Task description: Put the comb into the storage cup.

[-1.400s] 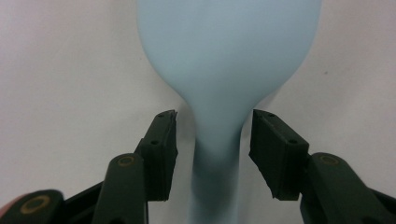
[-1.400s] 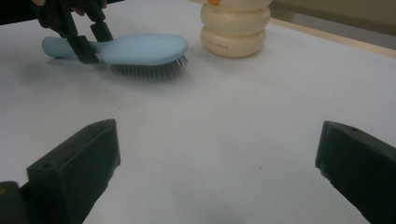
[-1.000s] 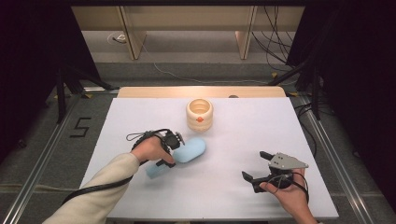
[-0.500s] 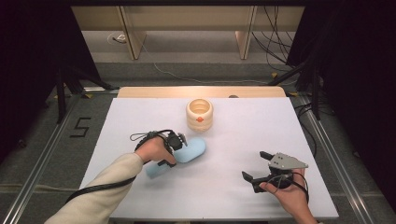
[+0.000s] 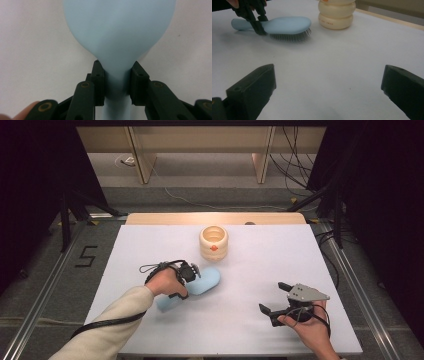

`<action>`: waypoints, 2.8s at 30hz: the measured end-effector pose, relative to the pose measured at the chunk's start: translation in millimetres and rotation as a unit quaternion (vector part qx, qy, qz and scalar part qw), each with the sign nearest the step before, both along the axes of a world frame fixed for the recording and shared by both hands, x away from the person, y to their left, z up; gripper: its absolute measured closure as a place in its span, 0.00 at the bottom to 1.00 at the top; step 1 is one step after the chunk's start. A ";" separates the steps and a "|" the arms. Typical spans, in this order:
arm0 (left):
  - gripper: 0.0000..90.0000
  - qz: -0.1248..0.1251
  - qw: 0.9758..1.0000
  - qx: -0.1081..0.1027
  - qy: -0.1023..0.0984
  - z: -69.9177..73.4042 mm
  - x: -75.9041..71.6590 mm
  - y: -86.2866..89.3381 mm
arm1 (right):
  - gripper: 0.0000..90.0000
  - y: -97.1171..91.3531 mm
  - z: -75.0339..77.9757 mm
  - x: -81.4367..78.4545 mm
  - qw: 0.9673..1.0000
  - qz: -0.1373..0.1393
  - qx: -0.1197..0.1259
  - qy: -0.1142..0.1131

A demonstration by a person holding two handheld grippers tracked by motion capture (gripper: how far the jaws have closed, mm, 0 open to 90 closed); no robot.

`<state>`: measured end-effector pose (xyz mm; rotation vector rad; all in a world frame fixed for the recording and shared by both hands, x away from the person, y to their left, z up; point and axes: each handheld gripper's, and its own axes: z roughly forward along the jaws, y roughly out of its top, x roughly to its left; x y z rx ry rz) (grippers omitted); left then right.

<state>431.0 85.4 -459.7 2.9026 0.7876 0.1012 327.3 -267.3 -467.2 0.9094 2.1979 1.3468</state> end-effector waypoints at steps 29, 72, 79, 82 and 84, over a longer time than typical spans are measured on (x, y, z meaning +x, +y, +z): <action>0.77 0.002 0.999 -0.038 -0.028 8.8 -13.5 4.6 | 0.01 -0.3 -0.3 0.6 1.000 -0.002 -0.001 0.001; 0.77 0.057 0.970 -0.188 -0.142 24.9 -55.4 16.3 | 0.01 -0.8 0.1 0.9 1.000 -0.007 -0.001 -0.002; 0.77 0.064 0.966 -0.201 -0.150 26.3 -56.2 16.3 | 0.01 -0.7 0.1 0.7 1.000 -0.006 -0.002 -0.002; 0.77 0.065 0.964 -0.205 -0.154 26.7 -56.3 16.3 | 0.01 -0.7 0.0 0.9 1.000 -0.006 -0.001 -0.002; 0.77 0.066 0.963 -0.208 -0.156 26.1 -56.6 15.6 | 0.01 -0.8 0.1 0.8 1.000 -0.006 0.000 -0.002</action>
